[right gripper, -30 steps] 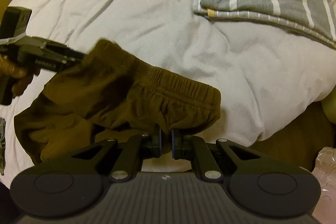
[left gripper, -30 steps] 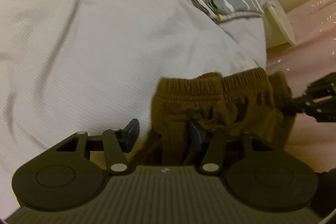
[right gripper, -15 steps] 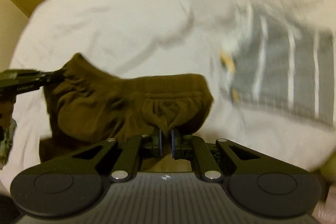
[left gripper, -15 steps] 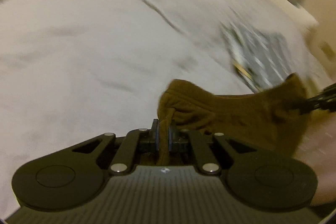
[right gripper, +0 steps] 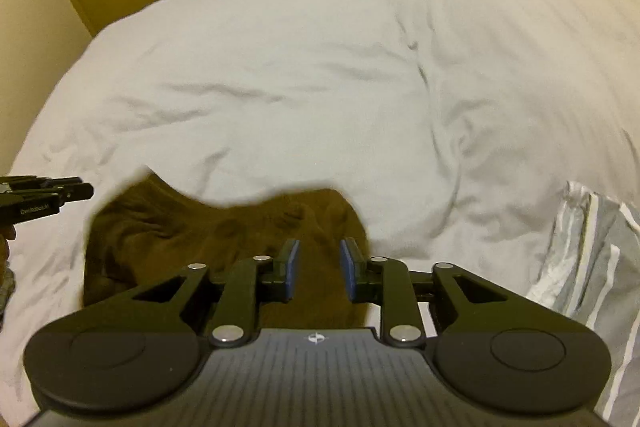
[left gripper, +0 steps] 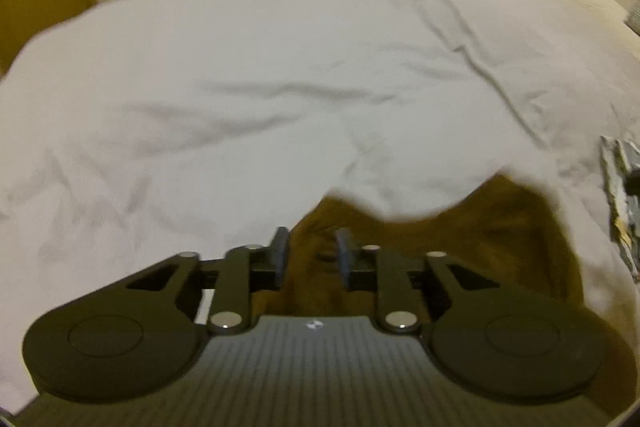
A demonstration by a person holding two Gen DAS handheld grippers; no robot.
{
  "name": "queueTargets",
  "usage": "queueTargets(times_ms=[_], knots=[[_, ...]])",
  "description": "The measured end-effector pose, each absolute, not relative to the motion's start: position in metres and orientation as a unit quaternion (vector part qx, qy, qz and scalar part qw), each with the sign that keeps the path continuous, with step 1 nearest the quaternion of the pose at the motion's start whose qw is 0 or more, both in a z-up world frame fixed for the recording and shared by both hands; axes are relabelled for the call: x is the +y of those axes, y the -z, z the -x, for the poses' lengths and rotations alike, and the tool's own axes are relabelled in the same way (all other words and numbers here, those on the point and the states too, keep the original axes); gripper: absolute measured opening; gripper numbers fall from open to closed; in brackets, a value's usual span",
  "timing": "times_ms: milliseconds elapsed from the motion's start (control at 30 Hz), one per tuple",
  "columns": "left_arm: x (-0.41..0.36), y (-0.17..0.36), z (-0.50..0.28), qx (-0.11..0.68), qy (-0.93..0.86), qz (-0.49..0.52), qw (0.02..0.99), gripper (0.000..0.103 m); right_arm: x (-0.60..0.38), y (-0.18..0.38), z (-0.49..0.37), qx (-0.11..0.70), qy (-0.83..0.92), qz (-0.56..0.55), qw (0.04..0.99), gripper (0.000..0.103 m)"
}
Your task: Fold clothes
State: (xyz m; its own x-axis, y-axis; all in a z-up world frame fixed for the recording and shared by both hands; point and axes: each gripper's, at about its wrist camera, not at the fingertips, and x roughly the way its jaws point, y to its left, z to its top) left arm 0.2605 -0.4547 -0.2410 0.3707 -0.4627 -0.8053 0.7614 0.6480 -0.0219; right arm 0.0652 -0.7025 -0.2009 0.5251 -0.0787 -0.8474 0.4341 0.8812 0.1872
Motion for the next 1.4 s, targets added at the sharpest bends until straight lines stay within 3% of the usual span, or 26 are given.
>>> queueTargets(times_ms=[100,200,300,433,600,667,733,767,833,867,900,1000,1167,1267,1400], knots=[[-0.442,0.264,-0.273,0.448,0.363,-0.173,0.798,0.033,-0.706,0.223,-0.051,0.487,0.158,-0.200,0.835,0.042],[-0.427,0.282,-0.263,0.474,0.357,-0.183,0.784,0.034,-0.706,0.251,-0.036,0.529,0.154,-0.203,0.809,0.043],[-0.401,0.291,-0.239,0.502,0.352,-0.186,0.768,0.045,-0.700,0.273,-0.011,0.557,0.148,-0.250,0.778,0.043],[-0.354,0.295,-0.195,0.551,0.343,-0.174,0.741,0.049,-0.678,0.293,0.026,0.571,0.136,-0.325,0.741,0.048],[-0.317,0.313,-0.160,0.621,0.332,-0.108,0.702,0.051,-0.644,0.311,0.055,0.578,0.122,-0.388,0.708,0.055],[-0.316,0.321,-0.157,0.634,0.325,-0.076,0.698,0.061,-0.631,0.312,0.056,0.581,0.112,-0.384,0.709,0.061],[-0.324,0.330,-0.160,0.642,0.322,-0.060,0.693,0.064,-0.618,0.312,0.054,0.583,0.108,-0.370,0.715,0.062],[-0.329,0.331,-0.160,0.644,0.328,-0.058,0.688,0.060,-0.615,0.313,0.052,0.583,0.111,-0.367,0.716,0.061],[-0.337,0.335,-0.159,0.648,0.340,-0.055,0.679,0.027,-0.613,0.315,0.050,0.585,0.124,-0.367,0.713,0.035],[-0.341,0.334,-0.158,0.647,0.348,-0.060,0.676,0.011,-0.613,0.314,0.049,0.586,0.129,-0.366,0.711,0.029],[-0.344,0.328,-0.156,0.638,0.360,-0.072,0.677,0.006,-0.612,0.310,0.048,0.589,0.129,-0.357,0.713,0.014],[-0.343,0.299,-0.152,0.600,0.392,-0.108,0.689,0.004,-0.608,0.285,0.048,0.600,0.117,-0.284,0.739,0.005],[-0.309,0.233,-0.159,0.550,0.404,-0.144,0.716,0.003,-0.601,0.214,0.069,0.608,0.135,-0.097,0.776,0.004],[-0.286,0.205,-0.151,0.534,0.419,-0.176,0.713,0.003,-0.596,0.175,0.091,0.605,0.145,-0.053,0.781,0.004],[-0.263,0.198,-0.131,0.531,0.425,-0.213,0.702,0.003,-0.567,0.164,0.115,0.621,0.146,-0.010,0.770,0.004]])
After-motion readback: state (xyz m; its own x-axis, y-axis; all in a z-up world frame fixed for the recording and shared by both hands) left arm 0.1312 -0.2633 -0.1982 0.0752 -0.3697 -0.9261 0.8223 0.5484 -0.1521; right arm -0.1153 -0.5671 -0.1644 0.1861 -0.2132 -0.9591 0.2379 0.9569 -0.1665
